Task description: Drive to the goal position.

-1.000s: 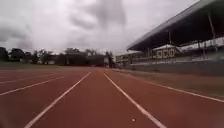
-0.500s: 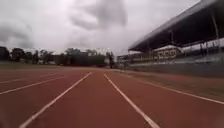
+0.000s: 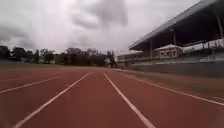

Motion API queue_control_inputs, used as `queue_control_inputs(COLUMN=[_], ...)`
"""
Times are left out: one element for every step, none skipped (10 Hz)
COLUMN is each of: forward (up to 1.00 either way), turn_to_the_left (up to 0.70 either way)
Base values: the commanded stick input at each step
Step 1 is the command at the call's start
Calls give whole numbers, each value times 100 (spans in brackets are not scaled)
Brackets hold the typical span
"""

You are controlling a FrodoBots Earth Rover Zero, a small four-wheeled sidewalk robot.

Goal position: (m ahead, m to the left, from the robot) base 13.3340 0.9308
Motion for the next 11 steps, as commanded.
queue_control_inputs(forward=[70, 70, 70, 70, 70, 70, 70, 70, 70, 70, 70], turn_to_the_left=[0, 0, 0, 0, 0, 0, 0, 0, 0, 0, 0])
